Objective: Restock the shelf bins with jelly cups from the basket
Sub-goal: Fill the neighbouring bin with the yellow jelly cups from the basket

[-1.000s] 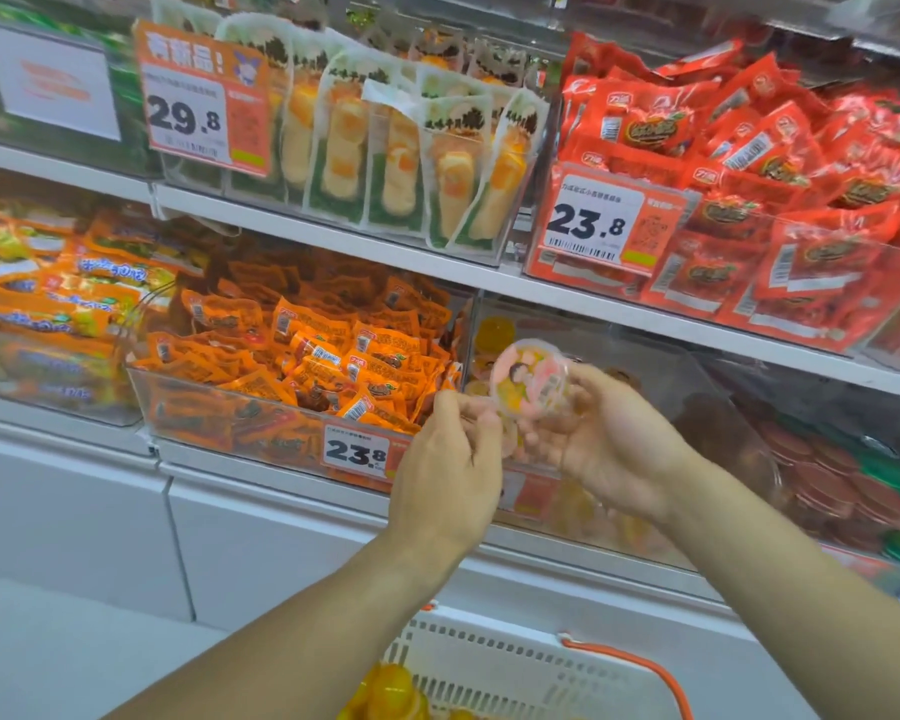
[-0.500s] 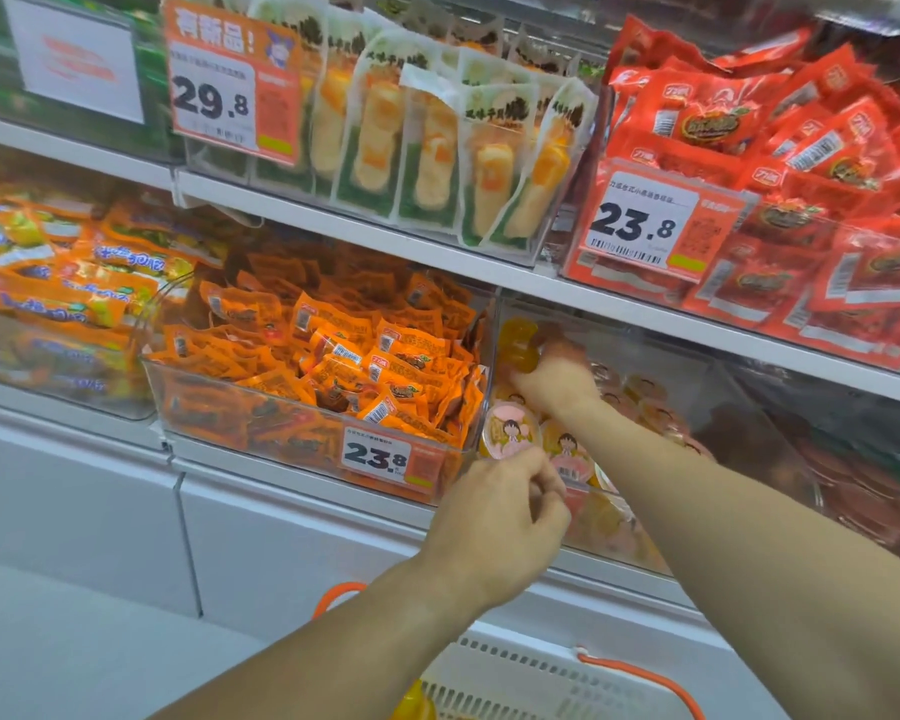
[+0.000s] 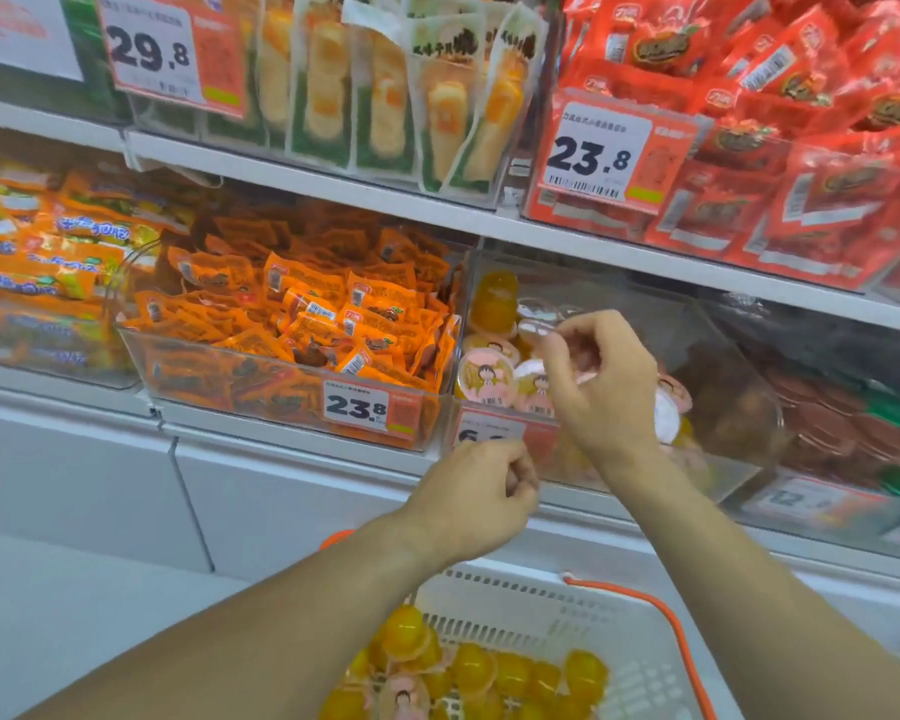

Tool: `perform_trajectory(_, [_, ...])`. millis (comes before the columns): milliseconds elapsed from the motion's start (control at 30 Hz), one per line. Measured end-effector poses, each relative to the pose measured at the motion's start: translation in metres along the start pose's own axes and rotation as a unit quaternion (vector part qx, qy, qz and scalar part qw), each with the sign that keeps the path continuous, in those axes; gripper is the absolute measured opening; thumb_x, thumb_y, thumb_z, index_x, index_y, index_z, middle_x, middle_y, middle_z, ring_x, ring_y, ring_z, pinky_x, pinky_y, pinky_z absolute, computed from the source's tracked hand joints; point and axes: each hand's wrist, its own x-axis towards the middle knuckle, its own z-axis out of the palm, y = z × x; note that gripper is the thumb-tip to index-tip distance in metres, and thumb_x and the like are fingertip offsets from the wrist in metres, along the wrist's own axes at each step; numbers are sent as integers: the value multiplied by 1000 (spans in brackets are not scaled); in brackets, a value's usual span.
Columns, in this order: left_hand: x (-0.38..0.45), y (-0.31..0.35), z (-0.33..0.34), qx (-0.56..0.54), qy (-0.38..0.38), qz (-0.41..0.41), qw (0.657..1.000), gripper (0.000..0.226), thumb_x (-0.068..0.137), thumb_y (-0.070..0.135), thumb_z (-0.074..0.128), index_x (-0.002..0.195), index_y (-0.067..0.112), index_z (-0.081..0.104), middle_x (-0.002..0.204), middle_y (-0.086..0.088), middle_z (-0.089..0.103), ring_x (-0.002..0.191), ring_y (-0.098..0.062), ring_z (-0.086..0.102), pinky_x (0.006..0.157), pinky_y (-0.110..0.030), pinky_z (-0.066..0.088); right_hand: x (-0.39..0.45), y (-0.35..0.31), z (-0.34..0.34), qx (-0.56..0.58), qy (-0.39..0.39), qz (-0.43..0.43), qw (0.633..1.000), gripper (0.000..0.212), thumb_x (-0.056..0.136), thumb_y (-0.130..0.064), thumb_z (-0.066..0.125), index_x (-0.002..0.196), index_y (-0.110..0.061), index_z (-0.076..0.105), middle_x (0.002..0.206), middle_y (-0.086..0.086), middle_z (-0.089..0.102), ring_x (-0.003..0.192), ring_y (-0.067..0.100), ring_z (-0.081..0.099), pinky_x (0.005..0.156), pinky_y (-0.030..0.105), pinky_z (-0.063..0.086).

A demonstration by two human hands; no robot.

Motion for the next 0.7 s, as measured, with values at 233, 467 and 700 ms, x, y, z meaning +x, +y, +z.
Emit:
perform_trajectory(233, [-32,-47,63,182,-217,-113,952,14,93,21,53,95,12,65,100,-11,68,93,-28,62,73,-30,44,-191,48,-10,72,-91,285,952,11,92,-13,62,83,-16,58,69,3,59,63,18,55,59,38,46])
perform_trajectory(467, [-114,-140,146,257,-291,-329,861,51,96,31,53,138,3,48,142,-25,48,128,-39,49,98,-47,46,-364,101,-44,-115,-660,391,631,47,93,-32,62,137,-18,52,134,9,57,120,29,56,97,38,47])
perform_trajectory(700, [-194,-201,189,393,-299,-345,798,68,94,26,48,153,22,15,159,-16,11,147,-40,10,118,-53,18,-407,120,-68,-142,-691,423,569,49,93,-26,66,137,-12,51,141,8,52,128,26,52,101,33,43])
